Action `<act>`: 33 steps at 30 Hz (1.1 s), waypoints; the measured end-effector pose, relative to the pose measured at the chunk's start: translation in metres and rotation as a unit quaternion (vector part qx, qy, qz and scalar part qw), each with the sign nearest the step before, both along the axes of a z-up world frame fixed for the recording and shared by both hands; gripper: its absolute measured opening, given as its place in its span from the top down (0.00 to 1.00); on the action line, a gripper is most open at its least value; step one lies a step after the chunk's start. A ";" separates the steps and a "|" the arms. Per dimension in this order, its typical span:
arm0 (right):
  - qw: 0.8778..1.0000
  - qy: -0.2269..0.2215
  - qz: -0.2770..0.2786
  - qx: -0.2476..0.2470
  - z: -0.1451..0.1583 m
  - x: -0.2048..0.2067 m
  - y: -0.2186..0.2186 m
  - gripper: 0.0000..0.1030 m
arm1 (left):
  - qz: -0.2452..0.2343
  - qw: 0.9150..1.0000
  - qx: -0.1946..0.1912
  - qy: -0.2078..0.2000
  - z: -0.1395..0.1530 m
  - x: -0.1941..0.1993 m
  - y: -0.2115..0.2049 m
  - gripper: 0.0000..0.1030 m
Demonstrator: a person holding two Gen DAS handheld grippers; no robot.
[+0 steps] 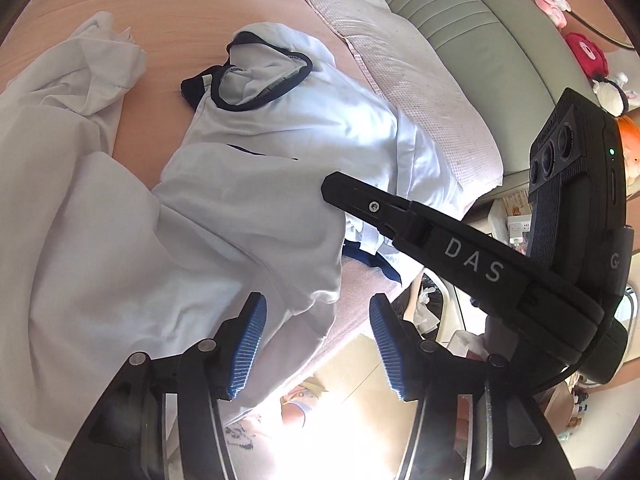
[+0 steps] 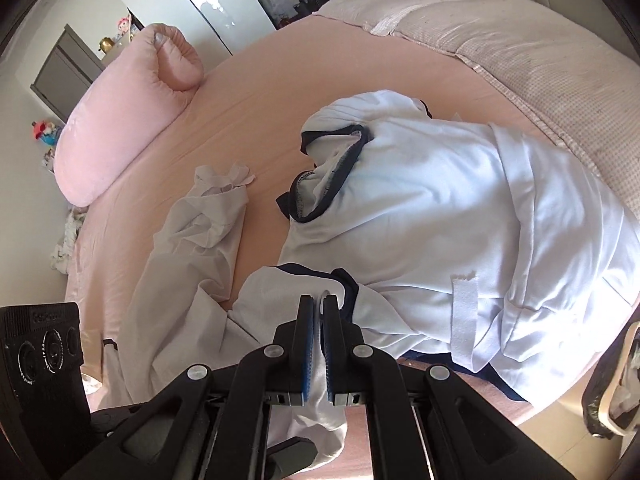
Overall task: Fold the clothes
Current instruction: 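Lower the folded leg onto the trousers and open both grippers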
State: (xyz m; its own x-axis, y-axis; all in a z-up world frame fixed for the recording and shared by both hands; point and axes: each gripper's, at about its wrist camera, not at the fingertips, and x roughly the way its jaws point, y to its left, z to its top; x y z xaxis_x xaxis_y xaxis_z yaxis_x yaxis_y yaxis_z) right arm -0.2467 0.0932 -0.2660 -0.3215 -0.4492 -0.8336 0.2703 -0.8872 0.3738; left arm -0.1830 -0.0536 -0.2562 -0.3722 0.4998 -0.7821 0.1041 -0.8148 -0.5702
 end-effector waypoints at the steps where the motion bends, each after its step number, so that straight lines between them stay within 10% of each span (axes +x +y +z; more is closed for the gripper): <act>1: 1.000 -0.007 -0.005 -0.004 -0.001 0.001 0.004 0.97 | 0.002 1.000 -0.002 0.001 0.002 0.003 -0.002 0.46; 7: 0.999 -0.030 -0.015 -0.011 0.003 0.010 0.014 0.87 | 0.029 0.999 -0.020 0.007 0.015 0.021 -0.019 0.42; 9: 1.000 -0.026 -0.012 -0.011 0.010 0.017 0.014 0.47 | 0.041 0.999 -0.025 0.007 0.019 0.028 -0.027 0.39; 11: 1.000 -0.016 -0.012 -0.020 0.018 0.025 0.015 0.29 | 0.054 0.998 -0.018 0.011 0.023 0.036 -0.035 0.39; 33: 0.999 -0.025 0.036 -0.010 0.037 0.063 -0.035 0.28 | 0.174 0.984 -0.031 0.007 0.029 0.131 -0.160 0.27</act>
